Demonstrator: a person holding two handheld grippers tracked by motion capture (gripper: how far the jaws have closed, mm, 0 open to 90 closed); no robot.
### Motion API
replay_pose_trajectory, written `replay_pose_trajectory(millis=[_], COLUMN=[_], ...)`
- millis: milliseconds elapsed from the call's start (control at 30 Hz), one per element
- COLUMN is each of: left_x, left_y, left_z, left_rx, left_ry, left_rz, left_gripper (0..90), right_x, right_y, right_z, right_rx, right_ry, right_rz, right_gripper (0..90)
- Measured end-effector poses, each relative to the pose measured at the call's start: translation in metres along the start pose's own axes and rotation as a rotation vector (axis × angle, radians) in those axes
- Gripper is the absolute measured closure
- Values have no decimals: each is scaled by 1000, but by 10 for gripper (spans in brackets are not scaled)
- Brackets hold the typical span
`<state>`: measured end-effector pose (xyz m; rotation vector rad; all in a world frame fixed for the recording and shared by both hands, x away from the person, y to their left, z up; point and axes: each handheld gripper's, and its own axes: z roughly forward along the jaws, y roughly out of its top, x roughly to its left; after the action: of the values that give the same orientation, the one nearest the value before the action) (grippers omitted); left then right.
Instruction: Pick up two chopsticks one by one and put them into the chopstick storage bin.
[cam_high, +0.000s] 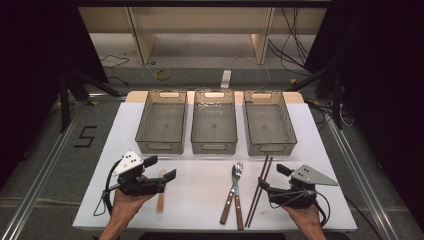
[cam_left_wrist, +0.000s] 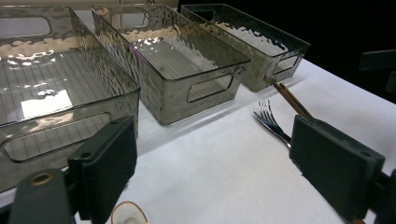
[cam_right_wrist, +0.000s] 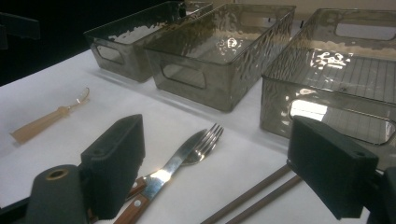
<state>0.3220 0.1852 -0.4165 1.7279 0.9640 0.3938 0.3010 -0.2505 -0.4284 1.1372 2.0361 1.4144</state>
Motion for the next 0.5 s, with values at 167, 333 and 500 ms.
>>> replay_pose_trajectory(millis=[167, 333, 500], left_x=[0, -1, -1], left_y=[0, 0, 0], left_z=[0, 0, 1], left_rx=[3, 3, 3], left_ry=[1, 5, 5], left_rz=[1, -1, 1], left_gripper=[145, 145, 145], right_x=[-1, -1, -4], right_y=[1, 9, 17], right_z=[0, 6, 12], right_rx=[7, 109, 197], right_ry=[1, -37, -85], right_rz=[-10, -60, -91], right_gripper=[217, 244, 253])
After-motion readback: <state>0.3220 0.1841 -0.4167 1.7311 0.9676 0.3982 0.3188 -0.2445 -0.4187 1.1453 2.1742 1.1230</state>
